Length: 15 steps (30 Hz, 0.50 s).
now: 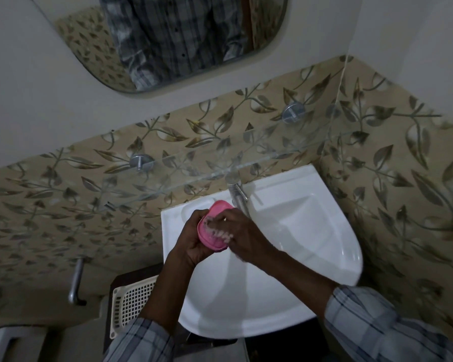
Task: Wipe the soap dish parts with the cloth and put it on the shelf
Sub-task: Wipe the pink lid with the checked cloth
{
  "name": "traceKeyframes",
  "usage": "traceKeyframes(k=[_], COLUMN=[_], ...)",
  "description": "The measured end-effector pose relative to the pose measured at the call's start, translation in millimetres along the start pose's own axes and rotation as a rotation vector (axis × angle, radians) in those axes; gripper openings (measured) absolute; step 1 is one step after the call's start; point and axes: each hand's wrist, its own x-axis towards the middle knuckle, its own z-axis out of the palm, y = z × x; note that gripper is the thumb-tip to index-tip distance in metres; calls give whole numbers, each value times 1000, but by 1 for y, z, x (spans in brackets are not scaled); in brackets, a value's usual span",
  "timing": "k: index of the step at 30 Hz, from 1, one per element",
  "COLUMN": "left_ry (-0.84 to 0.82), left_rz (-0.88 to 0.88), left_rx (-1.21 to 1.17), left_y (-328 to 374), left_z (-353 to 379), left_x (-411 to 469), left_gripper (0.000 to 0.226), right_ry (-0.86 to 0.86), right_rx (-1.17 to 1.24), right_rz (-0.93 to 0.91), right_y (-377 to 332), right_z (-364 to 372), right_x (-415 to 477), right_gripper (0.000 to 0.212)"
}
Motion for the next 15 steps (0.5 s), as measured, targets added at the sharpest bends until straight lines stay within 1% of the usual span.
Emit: traceKeyframes(k=[2, 5, 8, 10, 11, 12, 14, 15], left_ry=[3, -6, 11, 18, 32, 54, 85, 82], left_rz=[-6, -34, -38, -42, -41, -39, -34, -37], left_rx=[1, -48, -52, -61, -62, -59, -38, -32], left_y=[2, 0, -5, -1, 0, 1, 4, 5], left_z=[3, 4, 1, 2, 2, 2, -1, -1], left_x=[0, -2, -4, -5, -5, -5, -5, -5], left_gripper=[37, 42, 43, 47, 48, 47, 46, 45], right_ry=[-5, -77, -42, -78, -81, -66, -55, -82], right_rx=[-19, -87, -86, -123, -124, -103, -93, -123], right_rz=[22, -131, -88, -171, -172, -125, -59, -106], right_y=[-2, 2, 6, 6, 6, 8, 9, 9], right_z=[-1, -6, -11, -9, -9, -10, -13, -14], right_x=[1, -4, -7, -10, -10, -9, -9, -10], right_gripper=[42, 44, 39, 34, 30, 28, 31, 32])
